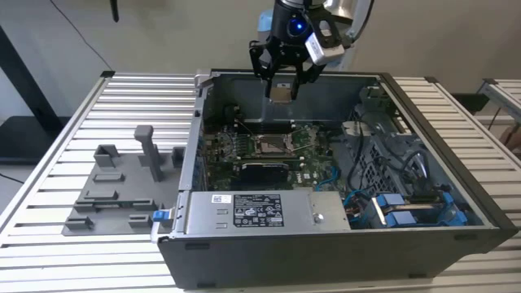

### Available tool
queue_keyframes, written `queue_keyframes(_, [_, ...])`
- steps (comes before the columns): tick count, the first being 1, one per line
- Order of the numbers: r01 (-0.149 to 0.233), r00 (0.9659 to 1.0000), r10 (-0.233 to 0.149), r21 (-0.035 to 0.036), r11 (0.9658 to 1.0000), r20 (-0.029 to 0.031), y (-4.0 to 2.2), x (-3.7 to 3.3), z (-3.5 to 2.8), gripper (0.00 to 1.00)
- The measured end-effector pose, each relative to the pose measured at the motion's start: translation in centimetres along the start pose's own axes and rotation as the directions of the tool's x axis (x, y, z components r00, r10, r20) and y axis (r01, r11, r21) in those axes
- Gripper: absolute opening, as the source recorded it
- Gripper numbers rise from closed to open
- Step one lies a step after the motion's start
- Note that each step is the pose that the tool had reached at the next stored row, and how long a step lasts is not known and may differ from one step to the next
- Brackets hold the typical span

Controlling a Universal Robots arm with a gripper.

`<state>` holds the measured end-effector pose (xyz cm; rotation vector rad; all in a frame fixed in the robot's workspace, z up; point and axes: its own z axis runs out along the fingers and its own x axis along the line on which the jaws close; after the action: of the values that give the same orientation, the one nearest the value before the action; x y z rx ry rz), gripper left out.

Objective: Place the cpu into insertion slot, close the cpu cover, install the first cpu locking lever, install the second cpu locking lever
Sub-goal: 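Place the cpu into insertion slot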

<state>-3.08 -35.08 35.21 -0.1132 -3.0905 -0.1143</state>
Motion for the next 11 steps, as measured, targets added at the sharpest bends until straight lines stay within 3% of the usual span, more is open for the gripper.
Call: queue_keyframes(11, [-0.011,0.9999,0.011,-0.0006,0.9999,0.0008,0.00,0.00,0.06,0.55])
